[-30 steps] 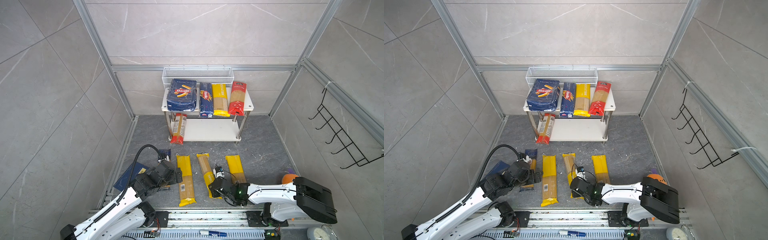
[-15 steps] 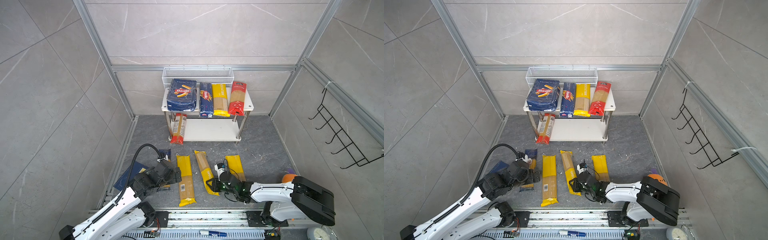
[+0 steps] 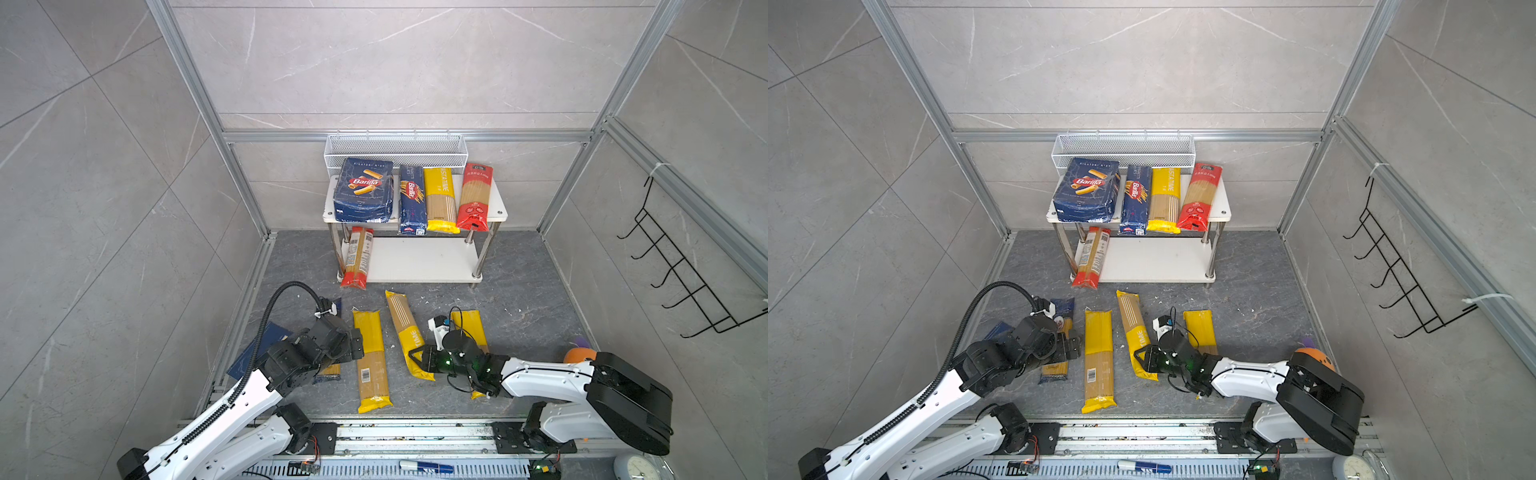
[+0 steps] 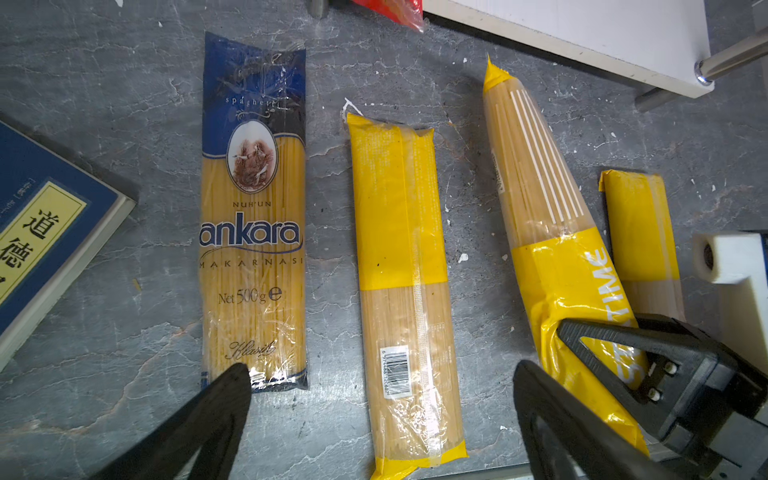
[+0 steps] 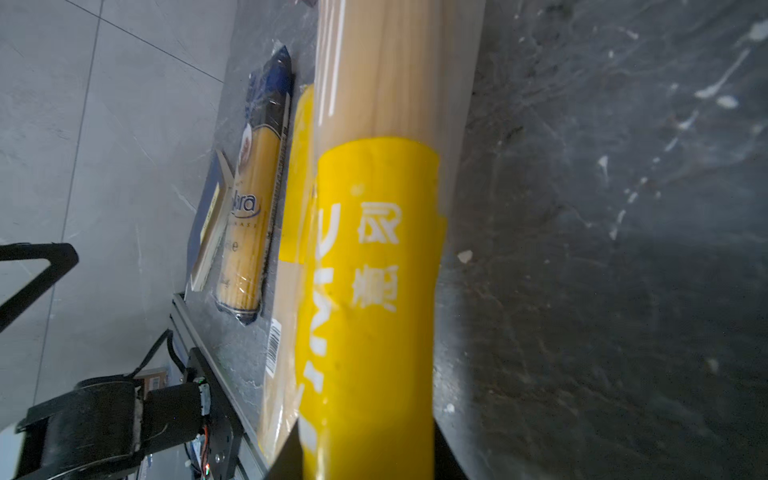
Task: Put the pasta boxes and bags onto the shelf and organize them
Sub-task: 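Lift the PASTATIME bag with the right gripper toward the lower shelf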
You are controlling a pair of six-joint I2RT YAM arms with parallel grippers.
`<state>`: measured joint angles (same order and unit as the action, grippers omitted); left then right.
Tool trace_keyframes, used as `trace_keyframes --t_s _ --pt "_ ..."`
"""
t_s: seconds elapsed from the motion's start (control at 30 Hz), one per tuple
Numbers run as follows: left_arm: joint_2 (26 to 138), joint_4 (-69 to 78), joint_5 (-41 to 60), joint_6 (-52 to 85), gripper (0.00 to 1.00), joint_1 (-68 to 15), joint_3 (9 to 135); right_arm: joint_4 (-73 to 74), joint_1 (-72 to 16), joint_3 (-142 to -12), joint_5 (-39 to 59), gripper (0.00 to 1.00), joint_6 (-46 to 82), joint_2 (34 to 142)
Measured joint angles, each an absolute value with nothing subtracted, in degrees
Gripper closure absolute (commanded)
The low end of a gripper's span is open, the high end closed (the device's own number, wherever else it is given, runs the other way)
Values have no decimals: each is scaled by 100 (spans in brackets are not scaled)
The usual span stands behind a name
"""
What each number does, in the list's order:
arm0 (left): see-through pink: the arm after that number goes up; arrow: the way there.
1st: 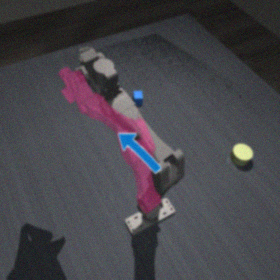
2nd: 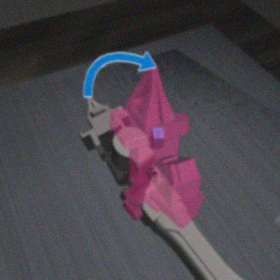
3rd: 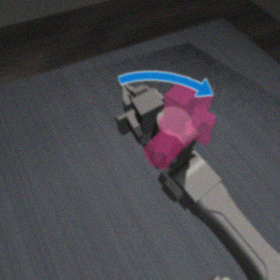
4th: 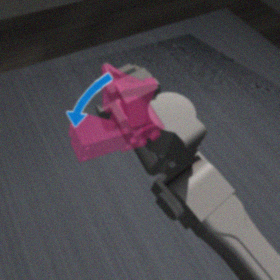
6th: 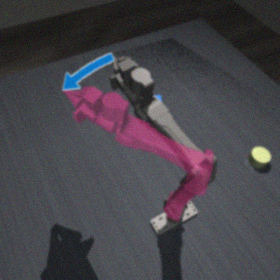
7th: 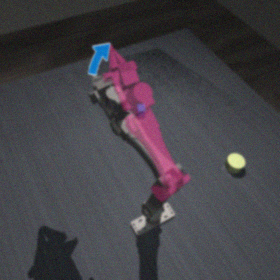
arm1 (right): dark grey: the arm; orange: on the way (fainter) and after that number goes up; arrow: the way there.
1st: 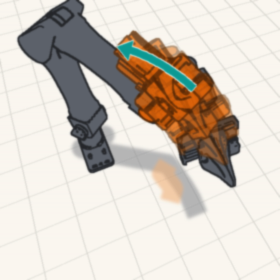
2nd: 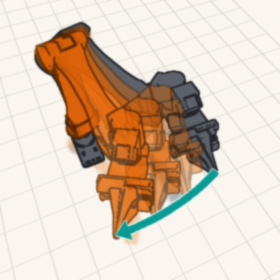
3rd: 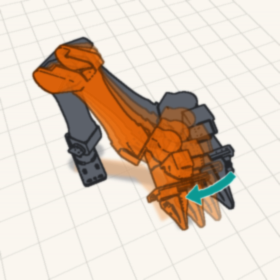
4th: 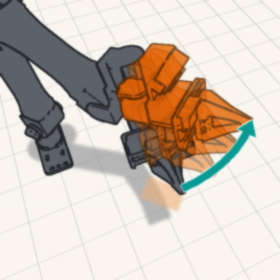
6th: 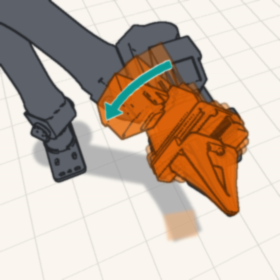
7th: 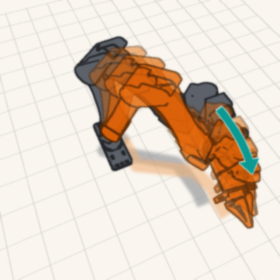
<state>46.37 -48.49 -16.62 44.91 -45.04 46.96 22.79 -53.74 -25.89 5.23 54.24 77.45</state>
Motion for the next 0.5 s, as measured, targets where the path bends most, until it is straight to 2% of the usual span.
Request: trace_keyframes --t_s 0.27,0.5 --pt "4665 -4912 -1809 4451 0 -4504 4792 2196 -4912 -3382 928 80 5284 7972" --pt "4928 -4960 -1892 4388 0 -4501 4998 2078 -4431 -4331 1308 80 5157 8659"
